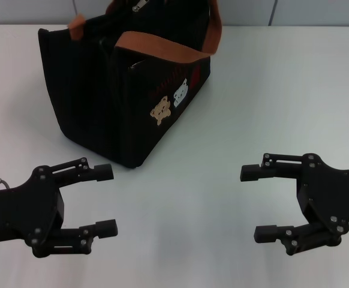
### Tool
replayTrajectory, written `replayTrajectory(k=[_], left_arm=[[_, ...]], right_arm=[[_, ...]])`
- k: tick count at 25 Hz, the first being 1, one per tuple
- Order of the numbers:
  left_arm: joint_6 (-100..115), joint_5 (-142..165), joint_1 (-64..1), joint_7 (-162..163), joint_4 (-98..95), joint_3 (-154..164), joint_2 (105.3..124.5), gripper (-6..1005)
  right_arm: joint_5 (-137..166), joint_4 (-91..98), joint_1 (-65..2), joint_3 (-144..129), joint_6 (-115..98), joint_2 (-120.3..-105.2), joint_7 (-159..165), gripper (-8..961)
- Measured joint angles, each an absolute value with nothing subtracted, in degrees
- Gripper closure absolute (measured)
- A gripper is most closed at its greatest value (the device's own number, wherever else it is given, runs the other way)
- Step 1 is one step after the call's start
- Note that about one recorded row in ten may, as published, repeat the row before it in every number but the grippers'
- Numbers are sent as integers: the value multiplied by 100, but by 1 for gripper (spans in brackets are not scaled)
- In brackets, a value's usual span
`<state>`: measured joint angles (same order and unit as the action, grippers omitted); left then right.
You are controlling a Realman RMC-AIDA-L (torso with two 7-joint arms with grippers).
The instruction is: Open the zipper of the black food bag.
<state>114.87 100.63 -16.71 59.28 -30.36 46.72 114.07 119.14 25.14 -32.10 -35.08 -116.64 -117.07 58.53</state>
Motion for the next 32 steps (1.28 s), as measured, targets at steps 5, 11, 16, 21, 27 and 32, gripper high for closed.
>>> replayTrajectory(k=[5, 11, 16, 21, 27, 32], left_arm=[[11483, 10063, -1672, 5929, -3036, 4652, 11411, 164], [11478, 10063, -1692, 5932, -3036, 4649, 11426, 164], [11478, 10068, -1691, 5933, -3027, 4649, 11426, 164], [11478, 10071, -1688, 5932, -3028, 4649, 11426, 164], [11478, 10072, -1687, 5932, -3040, 4649, 11426, 164], [11478, 10081, -1687, 5932, -3041, 4649, 11426, 164]], right_arm=[[11914, 2519, -3207, -3506, -11666, -11724, 5891, 108], [11914, 2522, -3190, -3507, -11671, -11727, 5901, 108], [11915, 2523, -3180, -3506, -11668, -11741, 5901, 108], [11918, 2523, -3180, -3507, -11667, -11744, 5901, 108], [11918, 2522, -3166, -3506, -11667, -11743, 5901, 108], [11918, 2515, -3164, -3506, -11672, -11746, 5900, 108]])
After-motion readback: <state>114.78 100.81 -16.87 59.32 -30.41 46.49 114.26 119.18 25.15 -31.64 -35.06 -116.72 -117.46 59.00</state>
